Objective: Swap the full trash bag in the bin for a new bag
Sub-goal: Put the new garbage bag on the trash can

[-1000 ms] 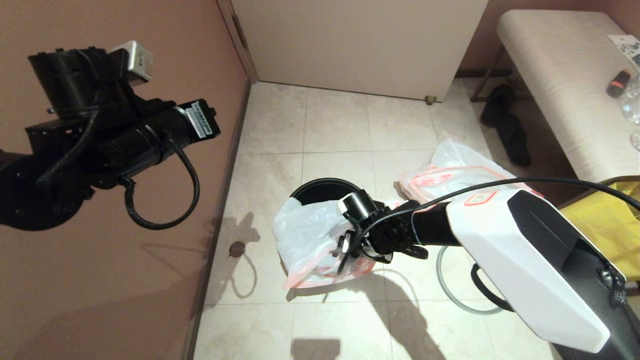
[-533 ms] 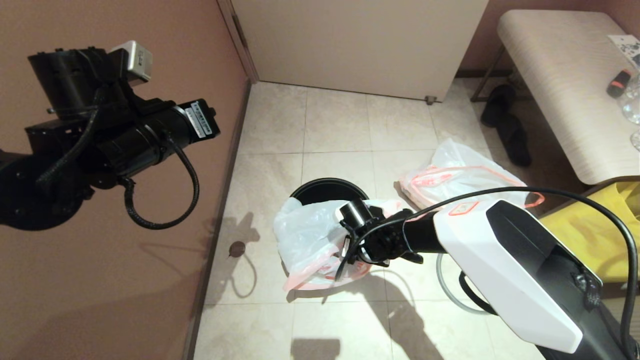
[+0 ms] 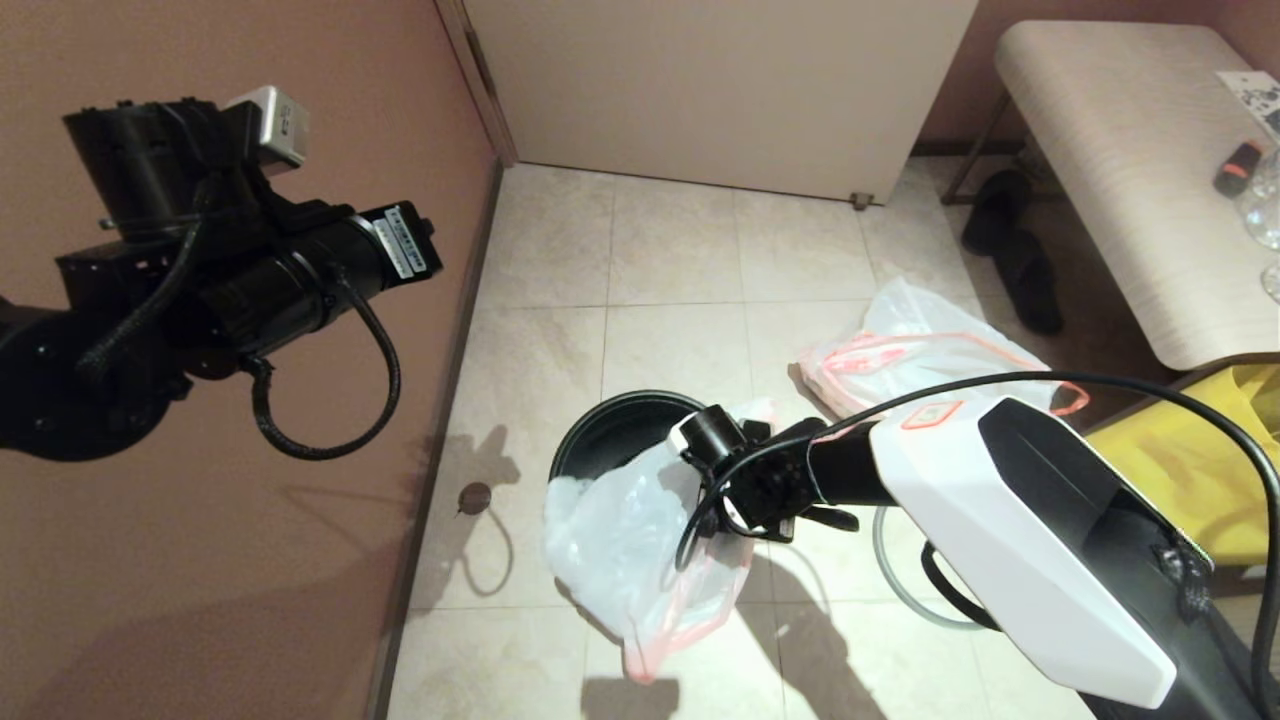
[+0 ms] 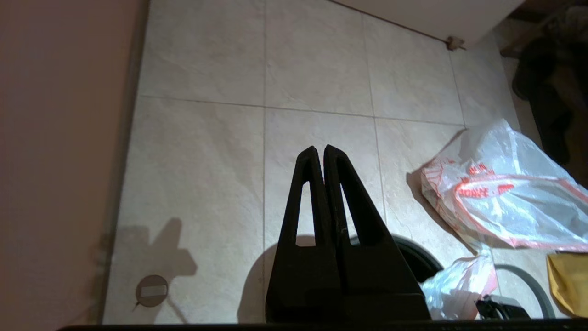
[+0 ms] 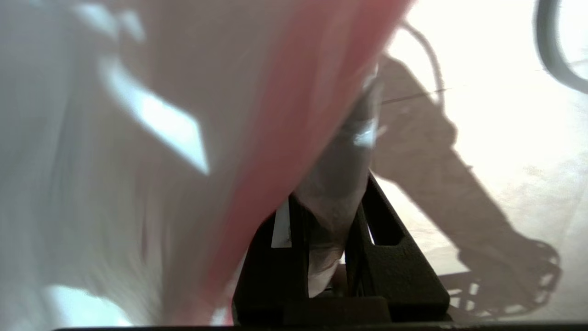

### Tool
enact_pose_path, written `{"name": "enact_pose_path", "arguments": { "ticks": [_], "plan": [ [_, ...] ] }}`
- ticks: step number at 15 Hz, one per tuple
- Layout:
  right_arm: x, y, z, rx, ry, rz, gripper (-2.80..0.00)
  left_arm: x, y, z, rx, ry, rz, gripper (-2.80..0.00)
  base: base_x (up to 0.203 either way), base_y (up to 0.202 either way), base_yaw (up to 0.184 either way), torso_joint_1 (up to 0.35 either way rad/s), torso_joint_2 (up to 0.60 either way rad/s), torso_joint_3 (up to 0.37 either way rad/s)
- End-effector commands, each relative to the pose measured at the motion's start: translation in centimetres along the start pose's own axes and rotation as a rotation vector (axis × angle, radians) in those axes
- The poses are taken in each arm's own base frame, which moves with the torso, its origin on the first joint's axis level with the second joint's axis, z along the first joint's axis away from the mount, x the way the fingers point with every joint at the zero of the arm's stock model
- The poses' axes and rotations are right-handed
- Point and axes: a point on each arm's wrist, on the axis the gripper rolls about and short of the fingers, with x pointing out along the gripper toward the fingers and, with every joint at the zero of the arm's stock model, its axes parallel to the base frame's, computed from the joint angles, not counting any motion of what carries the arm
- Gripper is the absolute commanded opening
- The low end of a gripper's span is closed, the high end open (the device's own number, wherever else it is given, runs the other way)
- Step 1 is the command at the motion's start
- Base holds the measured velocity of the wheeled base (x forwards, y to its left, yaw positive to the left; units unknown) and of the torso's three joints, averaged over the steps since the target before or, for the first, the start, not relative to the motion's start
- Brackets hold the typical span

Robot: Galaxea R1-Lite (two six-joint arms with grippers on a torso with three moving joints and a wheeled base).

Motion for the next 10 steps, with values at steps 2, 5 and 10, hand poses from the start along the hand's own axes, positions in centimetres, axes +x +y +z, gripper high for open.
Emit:
{"name": "enact_pose_path", "arguments": {
  "ticks": [2, 5, 10],
  "plan": [
    [-0.1, -0.3, -0.4, -0.024, 0.035, -0.032, -2.8, 0.7, -1.0, -1.4, 0.004, 0.045, -0.027, -2.8, 0.0, 0.0, 0.0, 0.0, 0.0, 0.0],
    [-1.4, 0.4, -0.5, -0.057, 0.02, -0.013, -2.8, 0.3, -2.2, -3.4, 0.03, 0.222, -0.077, -2.8, 0.0, 0.0, 0.0, 0.0, 0.0, 0.0],
    [-1.1, 0.9, -1.4, -0.069, 0.034, -0.011, -2.8, -1.0, -2.5, -6.8, -0.101, 0.708, -0.356, -2.8, 0.0, 0.0, 0.0, 0.0, 0.0, 0.0]
  ]
}}
